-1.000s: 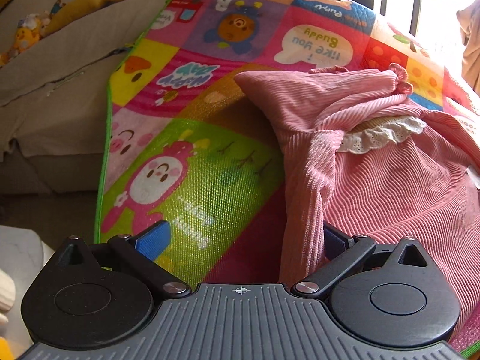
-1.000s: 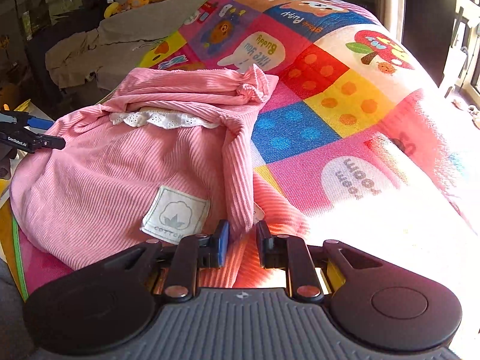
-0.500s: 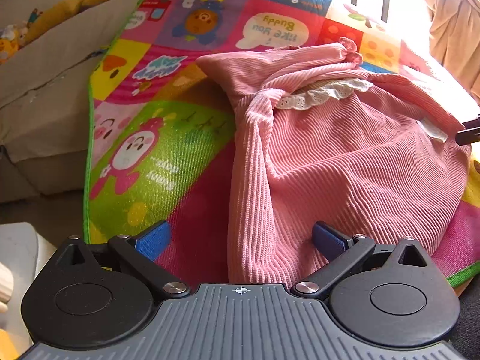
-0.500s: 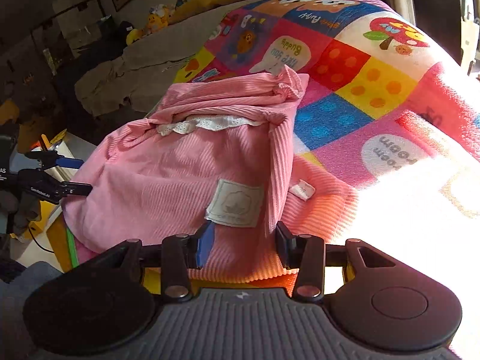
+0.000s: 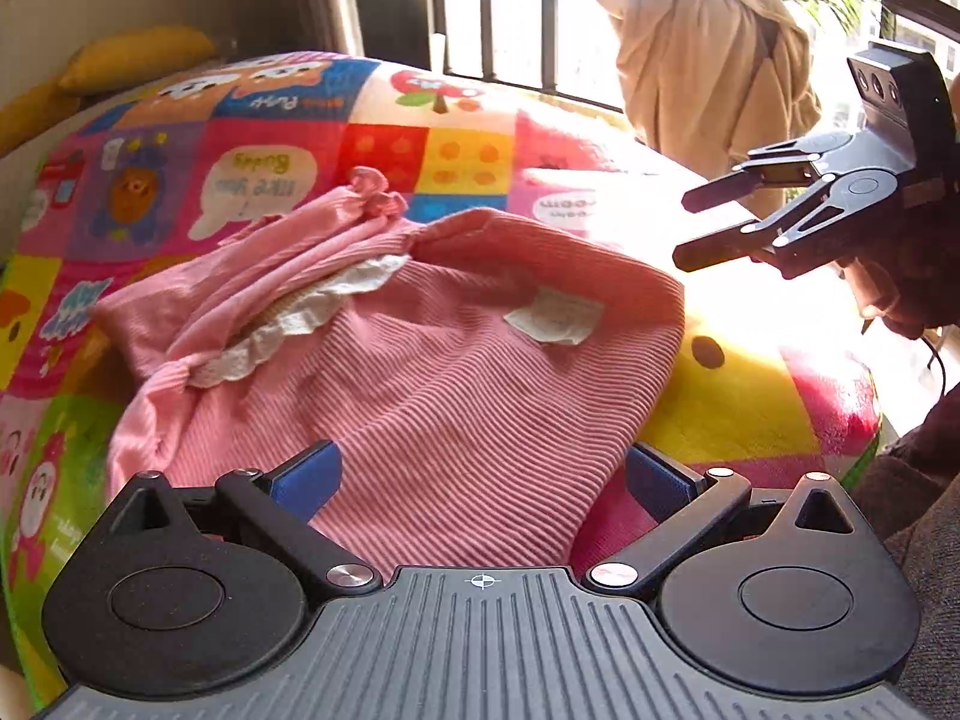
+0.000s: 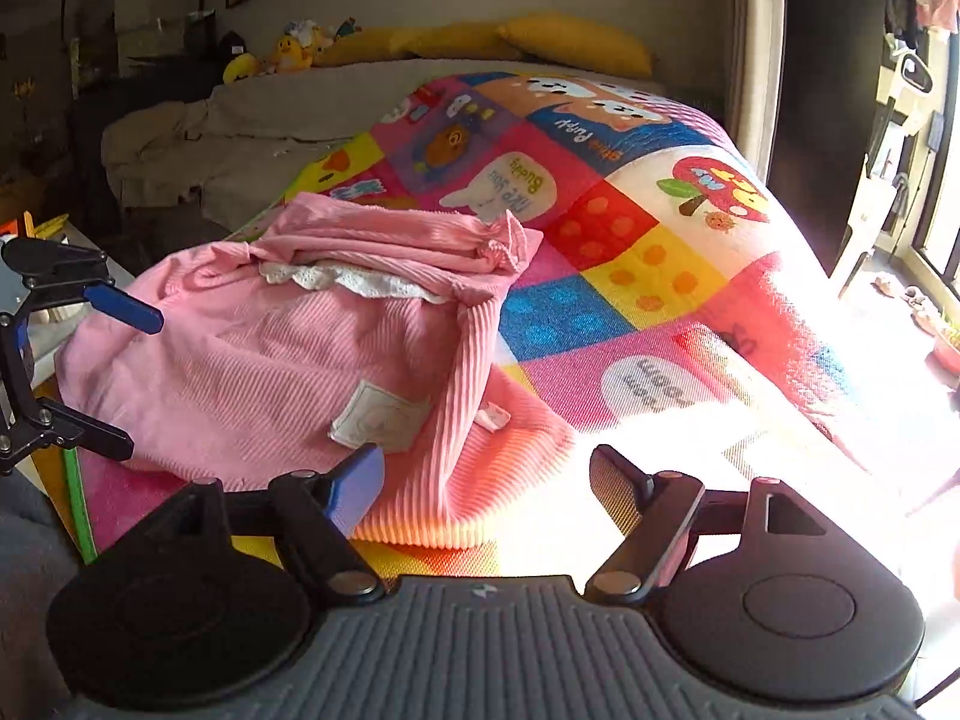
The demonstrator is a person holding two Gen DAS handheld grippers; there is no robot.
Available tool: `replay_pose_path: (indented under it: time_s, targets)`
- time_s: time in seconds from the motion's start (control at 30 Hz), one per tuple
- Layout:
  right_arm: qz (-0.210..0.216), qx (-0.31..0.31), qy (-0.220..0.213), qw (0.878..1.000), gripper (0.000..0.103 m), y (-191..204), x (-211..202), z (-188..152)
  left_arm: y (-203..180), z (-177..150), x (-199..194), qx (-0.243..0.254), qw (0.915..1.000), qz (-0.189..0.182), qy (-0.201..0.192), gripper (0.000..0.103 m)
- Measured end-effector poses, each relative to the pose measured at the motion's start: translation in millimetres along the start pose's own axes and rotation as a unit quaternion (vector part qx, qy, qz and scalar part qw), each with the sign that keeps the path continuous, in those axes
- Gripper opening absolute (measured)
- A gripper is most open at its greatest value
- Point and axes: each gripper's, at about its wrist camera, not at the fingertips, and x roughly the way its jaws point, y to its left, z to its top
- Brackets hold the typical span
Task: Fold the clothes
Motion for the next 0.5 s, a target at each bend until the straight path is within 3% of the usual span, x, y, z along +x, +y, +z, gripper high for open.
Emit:
replay_pose_path:
  time_s: [0.13, 0.17, 0.27, 0.33, 0.5]
  targets:
    - [-0.001, -0.037, 0.011, 0.999, 0.088, 13.6, 1.0, -13.0, -11.4, -2.9, 27.6, 0.056, 0.9974, 0.034, 0.031, 0.103]
    - [0.002, -0.043, 0.011, 0.999, 0.088, 18.0, 2.4, -14.0, -8.6, -1.4, 29.0, 0.054, 0.9973, 0.043, 0.026, 0.103]
    - [0.009, -0.063, 0.010, 0.998, 0.089, 30.0, 9.2, -14.0, 6.0, 10.7, 22.8, 0.038, 0.9918, 0.122, -0.004, 0.103]
    - [0.007, -0.082, 0.007, 0.997, 0.089, 38.3, 16.2, -12.5, 20.9, 20.1, 10.2, 0.008, 0.9888, 0.146, -0.029, 0.103]
    - [-0.066, -0.092, -0.031, 0.993, 0.089, 40.0, 28.7, 0.3, 43.1, 25.7, -21.5, -0.054, 0.9907, 0.105, -0.068, 0.103]
